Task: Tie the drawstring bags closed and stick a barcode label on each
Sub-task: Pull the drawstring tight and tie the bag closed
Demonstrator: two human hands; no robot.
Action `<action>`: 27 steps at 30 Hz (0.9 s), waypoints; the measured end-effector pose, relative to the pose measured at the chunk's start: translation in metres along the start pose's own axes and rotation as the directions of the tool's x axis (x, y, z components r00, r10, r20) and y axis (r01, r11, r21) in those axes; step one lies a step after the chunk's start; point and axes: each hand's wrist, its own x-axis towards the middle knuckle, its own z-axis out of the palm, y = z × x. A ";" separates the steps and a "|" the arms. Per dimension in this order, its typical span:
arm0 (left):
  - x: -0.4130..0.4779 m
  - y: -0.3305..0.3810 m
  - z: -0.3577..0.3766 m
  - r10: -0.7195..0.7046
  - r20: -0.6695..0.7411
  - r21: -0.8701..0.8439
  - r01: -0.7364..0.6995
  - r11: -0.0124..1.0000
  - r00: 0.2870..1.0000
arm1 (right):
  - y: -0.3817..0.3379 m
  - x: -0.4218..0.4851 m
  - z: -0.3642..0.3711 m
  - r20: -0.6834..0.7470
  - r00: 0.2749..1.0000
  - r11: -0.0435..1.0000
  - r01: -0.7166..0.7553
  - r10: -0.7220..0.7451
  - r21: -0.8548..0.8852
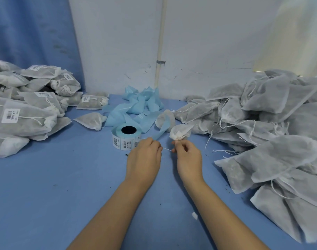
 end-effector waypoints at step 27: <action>0.000 0.011 0.003 -0.088 0.029 -0.833 0.073 0.549 0.996 | -0.005 -0.014 0.003 0.038 0.906 0.802 0.393 -0.422 -0.450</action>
